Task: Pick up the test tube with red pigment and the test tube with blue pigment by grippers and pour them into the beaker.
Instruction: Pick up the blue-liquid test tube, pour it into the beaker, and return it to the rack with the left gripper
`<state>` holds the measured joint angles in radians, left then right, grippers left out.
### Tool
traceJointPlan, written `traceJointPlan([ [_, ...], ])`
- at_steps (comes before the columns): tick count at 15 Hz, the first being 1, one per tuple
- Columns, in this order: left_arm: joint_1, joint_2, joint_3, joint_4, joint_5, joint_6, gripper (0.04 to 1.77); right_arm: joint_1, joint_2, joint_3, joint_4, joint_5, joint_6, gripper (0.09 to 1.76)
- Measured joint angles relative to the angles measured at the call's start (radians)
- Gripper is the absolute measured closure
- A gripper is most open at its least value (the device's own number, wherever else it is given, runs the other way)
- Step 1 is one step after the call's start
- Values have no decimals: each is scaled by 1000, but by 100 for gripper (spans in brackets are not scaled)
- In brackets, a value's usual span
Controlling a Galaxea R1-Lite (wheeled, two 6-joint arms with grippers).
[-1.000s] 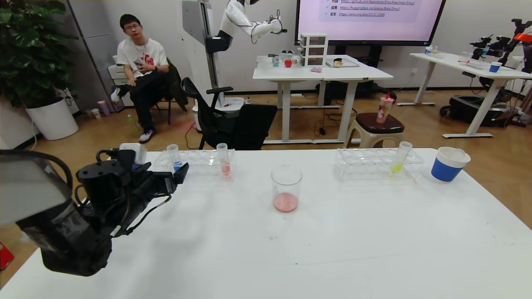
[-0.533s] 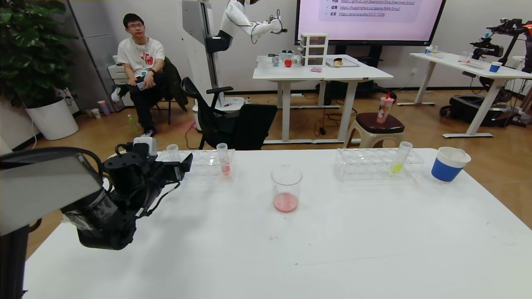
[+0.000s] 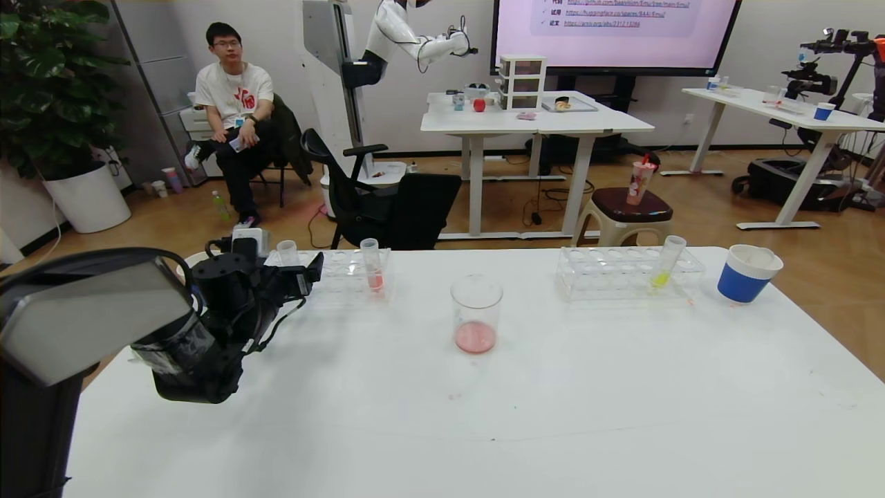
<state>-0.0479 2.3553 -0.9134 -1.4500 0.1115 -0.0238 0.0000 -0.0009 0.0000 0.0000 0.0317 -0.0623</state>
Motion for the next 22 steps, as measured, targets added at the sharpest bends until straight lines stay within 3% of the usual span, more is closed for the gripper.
traceJointPlan([
  [19,0,11,-21,-26,1,-7,9,0,0,0,0,0,0,11],
  [20,1,12,-21,-26,2,-8,26,0,0,0,0,0,0,11],
  [21,1,13,-22,-26,2,-7,59,0,0,0,0,0,0,11],
  [22,2,13,-22,-26,2,-8,105,0,0,0,0,0,0,11],
])
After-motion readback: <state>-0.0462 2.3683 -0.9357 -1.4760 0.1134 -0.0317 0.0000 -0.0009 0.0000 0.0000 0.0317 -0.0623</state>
